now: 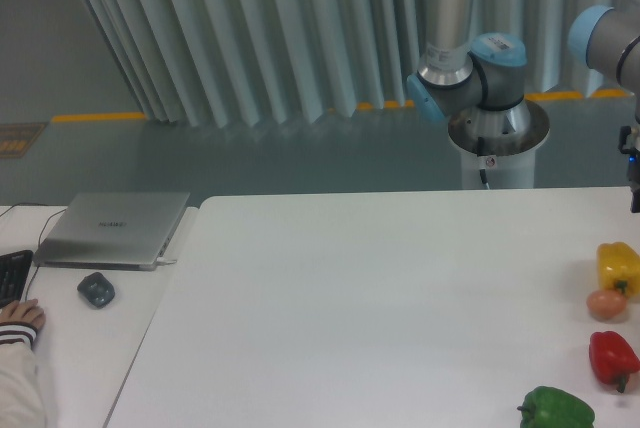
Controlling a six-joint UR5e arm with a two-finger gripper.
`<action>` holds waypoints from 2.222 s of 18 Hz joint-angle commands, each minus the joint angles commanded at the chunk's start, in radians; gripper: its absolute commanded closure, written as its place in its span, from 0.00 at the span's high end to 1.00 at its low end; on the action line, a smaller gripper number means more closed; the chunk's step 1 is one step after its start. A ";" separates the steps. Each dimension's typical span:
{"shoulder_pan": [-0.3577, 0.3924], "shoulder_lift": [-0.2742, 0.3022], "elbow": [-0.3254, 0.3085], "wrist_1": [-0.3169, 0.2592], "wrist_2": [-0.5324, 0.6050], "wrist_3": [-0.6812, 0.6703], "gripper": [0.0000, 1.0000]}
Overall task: Place the red peppers in a basket
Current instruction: 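Lower the open gripper toward the red bell pepper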
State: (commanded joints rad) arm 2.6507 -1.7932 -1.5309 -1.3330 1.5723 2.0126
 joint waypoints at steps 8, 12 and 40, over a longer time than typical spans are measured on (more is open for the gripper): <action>0.000 0.003 -0.002 0.003 0.003 -0.008 1.00; 0.018 0.024 -0.031 0.008 -0.021 -0.255 1.00; -0.118 -0.146 -0.057 0.321 -0.104 -1.384 1.00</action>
State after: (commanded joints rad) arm 2.5326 -1.9389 -1.5877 -1.0124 1.4680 0.6289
